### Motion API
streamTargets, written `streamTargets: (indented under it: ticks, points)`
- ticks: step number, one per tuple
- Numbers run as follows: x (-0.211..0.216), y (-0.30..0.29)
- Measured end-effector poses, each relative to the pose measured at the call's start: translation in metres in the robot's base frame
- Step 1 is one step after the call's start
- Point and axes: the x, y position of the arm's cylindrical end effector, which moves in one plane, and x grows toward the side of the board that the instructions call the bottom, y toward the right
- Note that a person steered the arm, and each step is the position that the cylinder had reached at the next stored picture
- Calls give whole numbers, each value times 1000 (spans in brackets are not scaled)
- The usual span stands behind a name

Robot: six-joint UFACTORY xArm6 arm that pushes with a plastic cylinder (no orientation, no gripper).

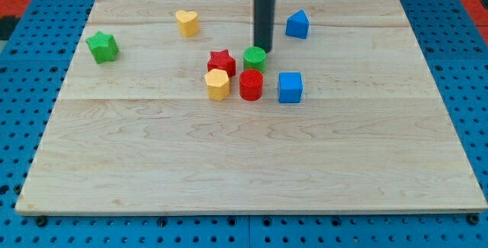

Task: Push the green circle towards right to the green star

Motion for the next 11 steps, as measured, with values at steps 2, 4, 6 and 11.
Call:
streamTargets:
  ticks: [2, 4, 6, 11]
  points:
    - [54, 7]
    - [10, -27]
    - [-5, -109]
    - [-49, -189]
